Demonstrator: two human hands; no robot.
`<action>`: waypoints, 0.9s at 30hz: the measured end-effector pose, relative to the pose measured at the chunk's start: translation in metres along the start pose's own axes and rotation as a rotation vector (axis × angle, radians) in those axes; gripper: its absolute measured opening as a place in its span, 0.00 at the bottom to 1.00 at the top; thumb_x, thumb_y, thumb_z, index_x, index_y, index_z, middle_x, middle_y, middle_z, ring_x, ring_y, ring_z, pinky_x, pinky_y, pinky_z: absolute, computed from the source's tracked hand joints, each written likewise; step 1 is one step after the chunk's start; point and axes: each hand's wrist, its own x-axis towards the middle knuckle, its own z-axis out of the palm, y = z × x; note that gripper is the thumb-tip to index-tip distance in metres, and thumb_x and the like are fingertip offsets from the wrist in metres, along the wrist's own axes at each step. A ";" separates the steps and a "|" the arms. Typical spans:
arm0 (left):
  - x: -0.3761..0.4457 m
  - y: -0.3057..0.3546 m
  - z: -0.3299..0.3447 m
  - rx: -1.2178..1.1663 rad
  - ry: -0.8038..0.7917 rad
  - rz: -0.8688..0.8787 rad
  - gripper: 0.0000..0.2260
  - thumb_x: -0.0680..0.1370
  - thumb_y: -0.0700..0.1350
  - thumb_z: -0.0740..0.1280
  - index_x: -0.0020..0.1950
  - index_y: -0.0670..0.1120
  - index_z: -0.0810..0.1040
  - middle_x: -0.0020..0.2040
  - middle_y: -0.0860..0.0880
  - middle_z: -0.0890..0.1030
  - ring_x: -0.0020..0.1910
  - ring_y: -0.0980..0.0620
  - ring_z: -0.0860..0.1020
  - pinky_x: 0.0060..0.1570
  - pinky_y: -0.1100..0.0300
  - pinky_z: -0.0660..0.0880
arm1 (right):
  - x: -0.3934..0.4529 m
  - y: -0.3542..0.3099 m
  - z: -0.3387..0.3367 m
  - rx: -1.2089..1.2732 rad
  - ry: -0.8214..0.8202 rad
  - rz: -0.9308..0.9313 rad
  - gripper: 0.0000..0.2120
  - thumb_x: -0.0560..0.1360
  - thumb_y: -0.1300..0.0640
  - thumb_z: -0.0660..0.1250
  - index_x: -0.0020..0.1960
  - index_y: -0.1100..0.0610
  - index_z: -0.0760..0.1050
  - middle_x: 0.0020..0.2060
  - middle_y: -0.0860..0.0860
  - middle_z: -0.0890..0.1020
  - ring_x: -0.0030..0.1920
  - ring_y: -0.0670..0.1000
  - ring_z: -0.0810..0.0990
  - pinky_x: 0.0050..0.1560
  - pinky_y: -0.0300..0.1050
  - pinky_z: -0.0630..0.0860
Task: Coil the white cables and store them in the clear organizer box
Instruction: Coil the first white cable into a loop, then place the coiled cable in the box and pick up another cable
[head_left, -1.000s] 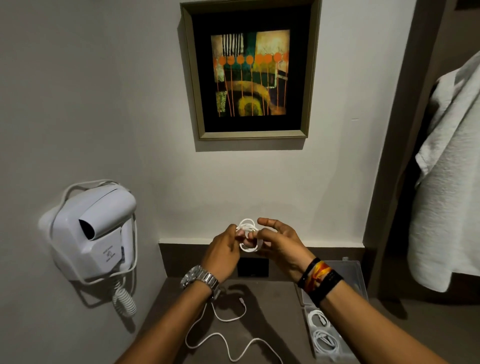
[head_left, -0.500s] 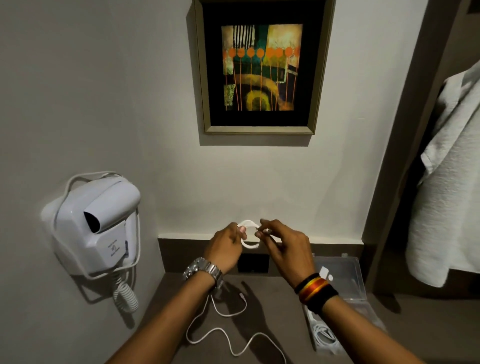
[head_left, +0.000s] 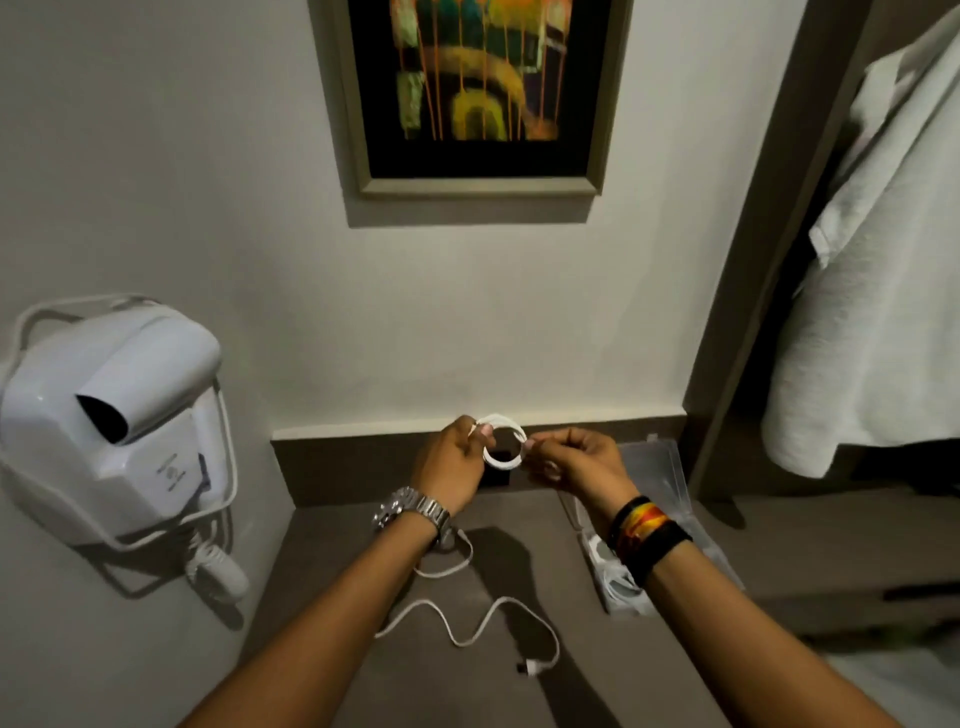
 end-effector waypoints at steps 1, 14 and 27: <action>0.006 0.002 0.001 0.026 0.043 -0.007 0.14 0.82 0.51 0.59 0.48 0.44 0.79 0.47 0.41 0.84 0.46 0.38 0.80 0.45 0.50 0.76 | 0.003 -0.003 0.000 0.003 0.010 -0.012 0.04 0.74 0.66 0.74 0.42 0.59 0.86 0.33 0.54 0.87 0.34 0.49 0.85 0.41 0.43 0.85; 0.027 0.031 0.169 -0.356 -0.149 -0.486 0.13 0.78 0.47 0.63 0.47 0.40 0.83 0.46 0.36 0.85 0.40 0.37 0.84 0.33 0.53 0.80 | 0.059 0.060 -0.136 -0.158 0.193 0.216 0.05 0.72 0.71 0.76 0.41 0.66 0.81 0.30 0.59 0.83 0.23 0.50 0.82 0.26 0.40 0.81; 0.010 0.024 0.294 -0.080 -0.339 -0.558 0.03 0.67 0.46 0.67 0.37 0.51 0.80 0.44 0.48 0.86 0.44 0.41 0.84 0.47 0.48 0.82 | 0.088 0.128 -0.253 -0.595 0.092 0.393 0.09 0.69 0.67 0.79 0.32 0.61 0.83 0.27 0.59 0.83 0.27 0.54 0.79 0.38 0.50 0.83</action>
